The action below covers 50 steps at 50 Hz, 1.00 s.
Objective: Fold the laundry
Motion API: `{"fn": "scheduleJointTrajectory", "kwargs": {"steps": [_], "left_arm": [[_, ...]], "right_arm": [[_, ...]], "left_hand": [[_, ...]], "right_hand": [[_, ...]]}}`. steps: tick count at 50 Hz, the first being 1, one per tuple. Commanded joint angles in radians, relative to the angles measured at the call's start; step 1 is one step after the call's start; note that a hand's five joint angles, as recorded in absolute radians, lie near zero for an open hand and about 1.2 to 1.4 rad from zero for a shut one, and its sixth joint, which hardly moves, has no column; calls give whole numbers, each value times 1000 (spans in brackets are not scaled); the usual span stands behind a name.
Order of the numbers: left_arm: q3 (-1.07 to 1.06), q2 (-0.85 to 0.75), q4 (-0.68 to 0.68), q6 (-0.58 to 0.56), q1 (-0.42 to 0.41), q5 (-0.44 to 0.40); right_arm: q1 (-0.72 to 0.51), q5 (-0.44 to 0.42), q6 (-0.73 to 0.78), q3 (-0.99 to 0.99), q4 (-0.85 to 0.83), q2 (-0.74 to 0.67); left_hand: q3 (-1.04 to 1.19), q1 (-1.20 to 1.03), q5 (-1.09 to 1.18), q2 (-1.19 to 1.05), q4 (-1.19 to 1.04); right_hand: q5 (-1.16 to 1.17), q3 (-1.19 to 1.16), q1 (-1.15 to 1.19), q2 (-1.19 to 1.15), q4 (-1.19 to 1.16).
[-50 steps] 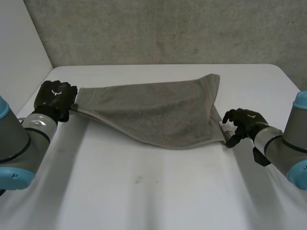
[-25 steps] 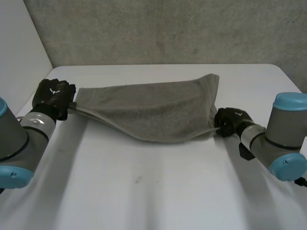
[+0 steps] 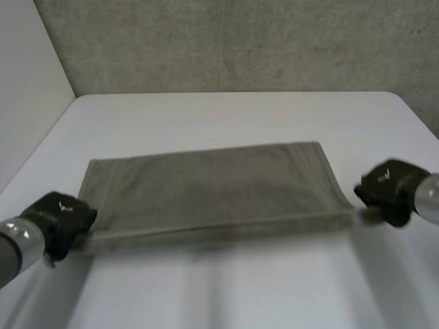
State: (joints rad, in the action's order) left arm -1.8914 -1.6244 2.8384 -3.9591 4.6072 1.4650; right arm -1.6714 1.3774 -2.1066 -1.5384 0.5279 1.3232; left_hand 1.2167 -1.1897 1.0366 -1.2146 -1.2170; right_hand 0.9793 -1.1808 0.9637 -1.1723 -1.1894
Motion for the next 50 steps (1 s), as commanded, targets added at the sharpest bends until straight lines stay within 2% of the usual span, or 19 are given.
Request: {"fn": "scheduleJointTrajectory", "kwargs": {"steps": [1, 6, 8, 11, 13, 14, 16, 17, 19, 21, 27, 34, 35, 36, 37, 38, 44, 50], "left_arm": [[-6, 46, 27, -49, -14, -77], [35, -18, 157, -11, -21, -91], [95, -121, 242, 35, -48, -83], [133, -166, 271, 57, -57, -78], [210, -259, 318, 84, -62, -49], [210, -259, 319, 84, -62, -49], [293, -354, 361, 90, -70, -11], [293, -354, 362, 90, -70, -11], [328, -393, 386, 87, -70, 0], [391, -472, 443, 81, -73, 15], [482, -584, 493, 80, -80, 44], [543, -643, 504, 78, -94, 64], [549, -649, 504, 78, -94, 66], [549, -649, 504, 78, -94, 66], [551, -649, 504, 78, -97, 66], [551, -647, 504, 78, -102, 66], [561, -615, 513, 77, -111, 61], [563, -503, 536, 94, -111, 66]], "right_arm": [[9, 19, 19, -8, 12, 7], [-16, 22, -46, 30, -114, -30], [-57, 23, -105, 93, -201, -126], [-88, 32, -128, 141, -244, -177], [-145, 75, -148, 239, -313, -275], [-145, 75, -148, 239, -313, -275], [-177, 138, -142, 331, -377, -378], [-177, 138, -142, 331, -378, -378], [-189, 161, -141, 407, -451, -468], [-194, 161, -141, 438, -492, -505], [-225, 155, -135, 518, -643, -608], [-228, 166, -72, 564, -687, -671], [-231, 166, -59, 566, -689, -679], [-231, 166, -59, 566, -689, -679], [-237, 167, -55, 566, -690, -679], [-246, 169, -56, 569, -692, -676], [-249, 178, -82, 558, -692, -616], [-238, 172, -230, 481, -680, -466]], "left_hand": [[180, -207, 185, -182, -179], [180, -207, 185, -182, -179], [180, -207, 185, -182, -179], [180, -207, 185, -182, -179], [180, -207, 185, -182, -179], [180, -207, 185, -182, -179], [180, -207, 185, -182, -179], [180, -207, 185, -182, -179], [180, -207, 185, -182, -179], [180, -207, 185, -182, -179], [180, -207, 185, -182, -179], [180, -207, 185, -182, -179], [180, -207, 185, -182, -179], [180, -207, 185, -182, -179], [-494, 467, -489, 492, 495], [-1042, 1015, -1037, 1040, 1042], [-1042, 1015, -1037, 1040, 1042], [-1042, 1015, -1037, 1040, 1042]], "right_hand": [[242, -215, 433, -224, -207], [242, -215, 433, -224, -207], [242, -215, 433, -224, -207], [242, -215, 433, -224, -207], [242, -215, 433, -224, -207], [242, -215, 433, -224, -207], [242, -215, 433, -224, -207], [242, -215, 433, -224, -207], [242, -215, 433, -224, -207], [242, -215, 433, -224, -207], [242, -215, 433, -224, -207], [242, -215, 433, -224, -207], [-210, 237, -20, 228, 245], [-214, 241, -24, 233, 250], [-979, 1006, -789, 998, 1015], [-979, 1006, -789, 998, 1015], [-979, 1006, -789, 998, 1015], [-979, 1006, -789, 998, 1015]]}}
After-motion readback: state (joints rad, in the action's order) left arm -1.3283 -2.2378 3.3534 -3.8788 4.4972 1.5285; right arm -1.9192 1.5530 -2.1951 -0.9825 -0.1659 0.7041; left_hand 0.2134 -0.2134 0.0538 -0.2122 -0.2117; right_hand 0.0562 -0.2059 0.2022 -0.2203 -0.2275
